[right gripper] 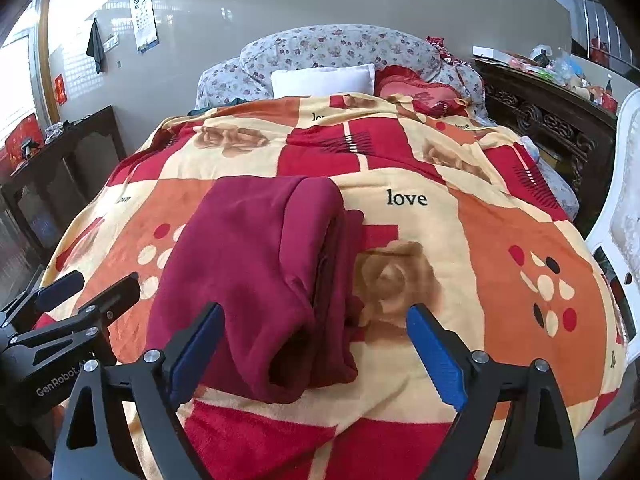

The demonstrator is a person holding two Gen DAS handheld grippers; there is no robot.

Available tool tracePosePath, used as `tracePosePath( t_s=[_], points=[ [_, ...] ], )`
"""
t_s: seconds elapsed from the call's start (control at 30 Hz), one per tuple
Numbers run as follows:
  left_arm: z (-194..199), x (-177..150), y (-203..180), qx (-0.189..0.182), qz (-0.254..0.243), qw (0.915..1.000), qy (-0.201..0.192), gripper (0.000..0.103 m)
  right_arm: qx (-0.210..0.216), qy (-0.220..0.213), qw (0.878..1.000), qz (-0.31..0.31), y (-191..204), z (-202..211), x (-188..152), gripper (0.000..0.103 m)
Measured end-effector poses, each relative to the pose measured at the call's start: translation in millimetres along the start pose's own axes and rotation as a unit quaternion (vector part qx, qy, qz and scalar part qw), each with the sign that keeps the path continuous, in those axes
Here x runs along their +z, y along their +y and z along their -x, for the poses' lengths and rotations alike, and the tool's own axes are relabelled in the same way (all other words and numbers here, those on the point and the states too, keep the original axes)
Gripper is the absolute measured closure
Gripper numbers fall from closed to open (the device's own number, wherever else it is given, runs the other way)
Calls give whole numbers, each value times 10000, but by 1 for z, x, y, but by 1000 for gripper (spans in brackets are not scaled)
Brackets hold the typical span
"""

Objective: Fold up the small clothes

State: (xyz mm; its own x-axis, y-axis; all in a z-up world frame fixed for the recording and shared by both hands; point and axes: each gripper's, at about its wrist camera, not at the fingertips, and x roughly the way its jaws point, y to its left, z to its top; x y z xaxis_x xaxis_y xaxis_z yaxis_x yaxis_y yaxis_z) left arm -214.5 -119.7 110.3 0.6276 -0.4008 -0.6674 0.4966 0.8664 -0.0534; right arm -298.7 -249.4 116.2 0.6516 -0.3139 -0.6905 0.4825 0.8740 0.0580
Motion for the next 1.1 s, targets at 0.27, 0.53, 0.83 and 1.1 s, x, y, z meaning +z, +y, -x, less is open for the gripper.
tracePosePath(
  t_s=[0.27,0.53,0.83,1.1],
  points=[
    [-1,0,1,38,-31,10000,-2,20,39,49,10000,37,4,-5,1,8],
    [-1,0,0,44,-30,10000,2,20,58,83,9999,17,3,-7,2,7],
    [-3,-1,1,40,-36,10000,37,20,79,126,9999,29,2,-12,3,7],
    [-8,-4,4,42,-65,9999,66,20,72,176,9998,80,4,-16,1,7]
  ],
)
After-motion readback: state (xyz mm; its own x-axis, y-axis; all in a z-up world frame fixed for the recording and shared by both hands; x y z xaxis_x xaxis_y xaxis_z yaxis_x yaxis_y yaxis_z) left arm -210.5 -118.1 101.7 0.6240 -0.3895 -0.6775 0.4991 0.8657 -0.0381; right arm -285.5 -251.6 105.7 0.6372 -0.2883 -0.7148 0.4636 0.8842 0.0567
